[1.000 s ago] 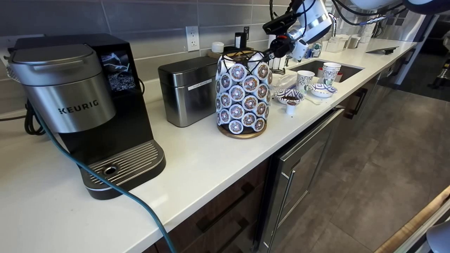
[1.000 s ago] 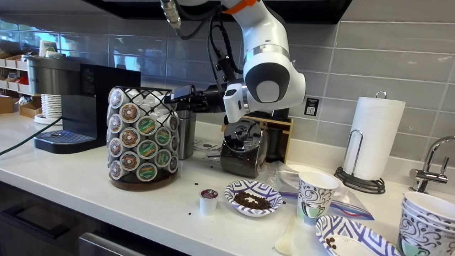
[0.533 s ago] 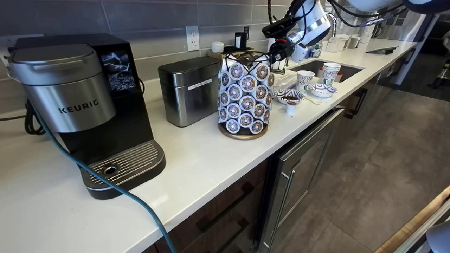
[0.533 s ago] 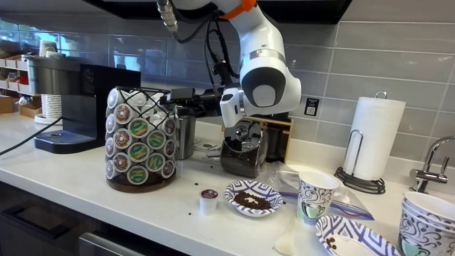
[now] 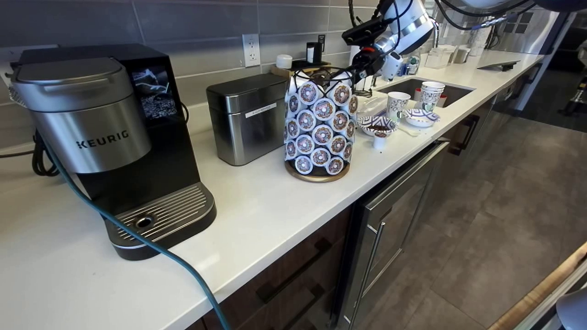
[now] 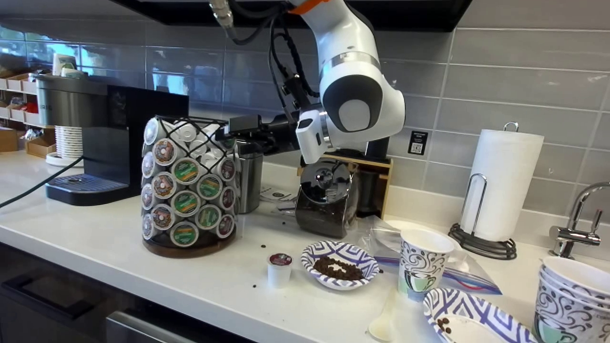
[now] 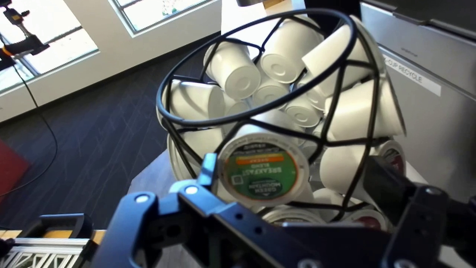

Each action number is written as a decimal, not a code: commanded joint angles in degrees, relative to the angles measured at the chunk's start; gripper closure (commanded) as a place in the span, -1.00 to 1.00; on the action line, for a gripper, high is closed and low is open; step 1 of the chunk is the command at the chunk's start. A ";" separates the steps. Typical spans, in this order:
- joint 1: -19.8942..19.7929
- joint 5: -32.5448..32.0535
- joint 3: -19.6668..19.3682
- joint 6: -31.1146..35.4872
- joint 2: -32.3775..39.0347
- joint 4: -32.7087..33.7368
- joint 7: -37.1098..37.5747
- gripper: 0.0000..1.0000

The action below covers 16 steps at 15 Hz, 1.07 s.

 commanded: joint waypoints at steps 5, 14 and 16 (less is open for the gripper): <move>0.90 -4.20 -1.40 6.29 -5.70 -5.50 -4.69 -1.00; 2.72 -23.53 -3.22 7.43 -13.72 -8.85 -11.94 -1.00; 3.03 -29.77 -3.21 7.97 -15.74 -10.38 -14.53 -1.00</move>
